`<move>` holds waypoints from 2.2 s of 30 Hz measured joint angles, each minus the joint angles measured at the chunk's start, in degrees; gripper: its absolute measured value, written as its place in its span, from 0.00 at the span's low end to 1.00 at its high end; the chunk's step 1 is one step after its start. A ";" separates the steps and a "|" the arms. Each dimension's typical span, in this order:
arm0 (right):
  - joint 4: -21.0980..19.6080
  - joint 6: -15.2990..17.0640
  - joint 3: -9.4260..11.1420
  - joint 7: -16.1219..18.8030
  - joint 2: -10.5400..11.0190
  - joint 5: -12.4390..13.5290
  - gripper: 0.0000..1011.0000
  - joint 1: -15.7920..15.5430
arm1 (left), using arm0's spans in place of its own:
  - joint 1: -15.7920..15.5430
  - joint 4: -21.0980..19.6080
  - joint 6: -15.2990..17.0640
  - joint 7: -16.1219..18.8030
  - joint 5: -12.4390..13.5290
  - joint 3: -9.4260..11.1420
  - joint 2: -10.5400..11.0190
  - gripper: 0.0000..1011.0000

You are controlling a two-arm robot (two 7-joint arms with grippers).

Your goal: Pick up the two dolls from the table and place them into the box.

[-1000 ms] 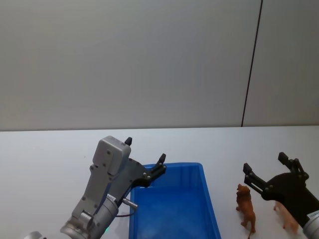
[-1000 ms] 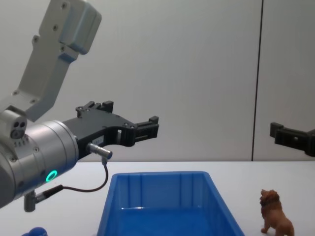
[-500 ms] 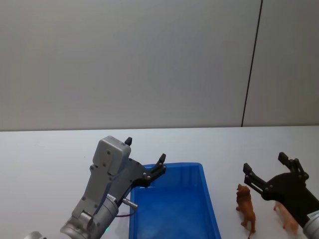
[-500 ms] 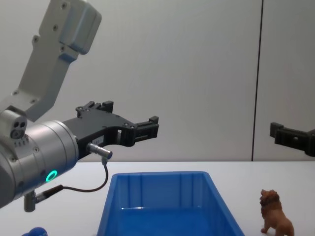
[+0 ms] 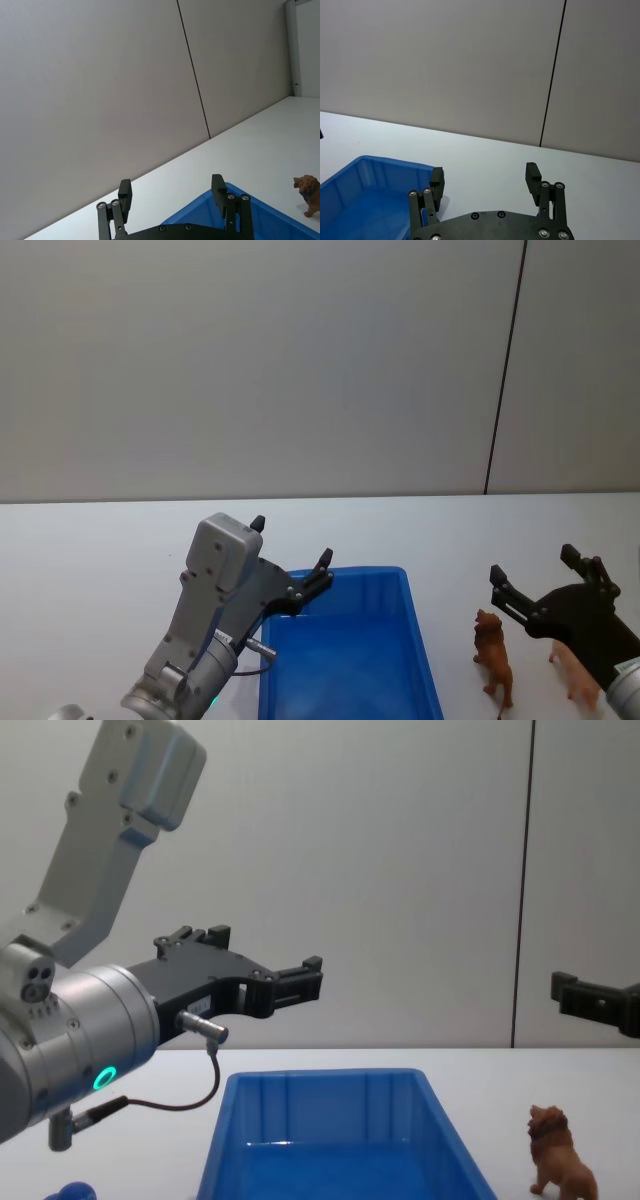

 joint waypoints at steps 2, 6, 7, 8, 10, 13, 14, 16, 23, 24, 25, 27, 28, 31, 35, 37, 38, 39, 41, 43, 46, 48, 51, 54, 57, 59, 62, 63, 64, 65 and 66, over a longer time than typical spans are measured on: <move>0.09 0.71 0.05 -0.46 -0.17 -0.22 0.99 0.26 | 0.00 0.00 0.00 0.00 0.00 0.00 0.00 0.99; 0.25 2.26 0.14 -1.32 -0.43 -0.52 0.99 0.61 | 0.00 0.00 0.00 0.00 0.00 0.00 0.00 0.99; 0.29 2.68 0.17 -1.56 -0.48 -0.58 0.99 0.66 | 0.00 0.00 0.00 0.00 0.00 0.00 0.00 0.99; 0.33 2.97 0.20 -1.73 -0.53 -0.62 0.99 0.71 | 0.00 0.00 0.00 0.00 0.00 0.00 0.00 0.99; 0.42 4.14 0.30 -2.39 -0.62 -0.72 0.99 0.81 | 0.00 0.00 0.00 0.00 0.00 0.00 0.00 0.99; 0.49 5.57 0.39 -3.23 -0.74 -0.76 0.99 0.83 | 0.00 0.00 0.00 0.00 0.00 0.00 0.00 0.99; 0.50 5.83 0.42 -3.38 -0.75 -0.76 0.99 0.83 | 0.00 0.00 0.00 0.00 0.00 0.00 0.00 0.99; 0.50 7.00 0.53 -3.99 -0.78 -0.76 0.99 0.71 | 0.00 0.00 0.00 0.00 0.00 0.00 0.00 0.99; 0.38 9.83 0.91 -6.21 -0.73 -0.25 0.99 -0.28 | 0.00 0.00 0.00 0.00 0.00 0.00 0.00 0.99; 0.34 10.08 0.96 -6.45 -0.71 -0.16 0.99 -0.42 | 0.00 0.00 0.00 0.00 0.00 0.00 0.00 0.99; 0.30 10.34 1.01 -6.66 -0.69 -0.05 0.99 -0.54 | 0.00 0.00 0.00 0.00 0.00 0.00 0.00 0.99; 0.21 11.08 1.19 -7.31 -0.63 0.24 0.99 -0.97 | 0.00 0.00 0.00 0.00 0.00 0.00 0.00 0.99; 0.19 11.28 1.23 -7.51 -0.60 0.35 0.99 -1.10 | 0.00 0.00 0.00 0.00 0.00 0.00 0.00 0.99; 0.18 12.19 1.56 -8.56 -0.47 0.89 0.99 -1.75 | 0.00 0.00 0.00 0.00 0.00 0.00 0.00 0.99; 0.35 12.72 1.88 -9.23 -0.35 1.25 0.99 -2.25 | 0.00 0.00 0.00 0.00 0.00 0.00 0.00 0.99; 0.57 12.89 1.98 -9.45 -0.35 1.37 0.99 -2.38 | 0.00 0.00 0.00 0.00 0.00 0.00 0.00 0.99; 0.83 13.02 2.10 -9.63 -0.35 1.47 0.99 -2.47 | 0.00 0.00 0.00 0.00 0.00 0.00 0.00 0.99; 0.97 13.06 2.13 -9.67 -0.35 1.50 0.99 -2.49 | 0.00 0.00 0.00 0.00 0.00 0.00 0.00 0.99; 1.53 13.20 2.22 -9.76 -0.41 1.58 0.99 -2.52 | 0.00 0.00 0.00 0.00 0.00 0.00 0.00 0.99; 1.96 13.27 2.28 -9.76 -0.48 1.65 0.99 -2.52 | 0.00 0.00 0.00 0.00 0.00 0.00 0.00 0.99; 2.92 13.35 2.35 -9.67 -0.66 1.76 0.99 -2.38 | 0.00 0.00 0.00 0.00 0.00 0.00 0.00 0.99; 3.67 13.45 2.38 -9.41 -0.81 1.86 0.99 -2.20 | 0.00 0.00 0.00 0.00 0.00 0.00 0.00 0.99; 4.77 13.65 2.40 -9.02 -1.04 2.01 0.99 -1.89 | 0.00 0.00 0.00 0.00 0.00 0.00 0.00 0.99; 5.55 13.84 2.42 -8.73 -1.24 2.13 0.99 -1.67 | 0.00 0.00 0.00 0.00 0.00 0.00 0.00 0.99; 6.52 14.20 2.45 -8.47 -1.49 2.35 0.99 -1.40 | 0.00 0.00 0.00 0.00 0.00 0.00 0.00 0.99; 7.11 14.49 2.47 -8.36 -1.67 2.53 0.98 -1.22 | 0.00 0.00 0.00 0.00 0.00 0.00 0.00 0.99; 7.78 14.86 2.52 -8.25 -1.88 2.81 0.91 -1.04 | 0.00 0.00 0.00 0.00 0.00 0.00 0.00 0.99; 7.98 14.94 2.53 -8.21 -1.96 2.88 0.90 -0.98 | 0.00 0.00 0.00 0.00 0.00 0.00 0.00 0.99; 8.27 15.13 2.54 -8.12 -2.06 3.07 0.89 -0.89 | 0.00 0.00 0.00 0.00 0.00 0.00 0.00 0.99; 8.40 15.21 2.55 -8.07 -2.12 3.14 0.84 -0.85 | 0.00 0.00 0.00 0.00 0.00 0.00 0.00 0.99; 8.52 15.28 2.56 -8.02 -2.16 3.23 0.82 -0.81 | 0.00 0.00 0.00 0.00 0.00 0.00 0.00 0.99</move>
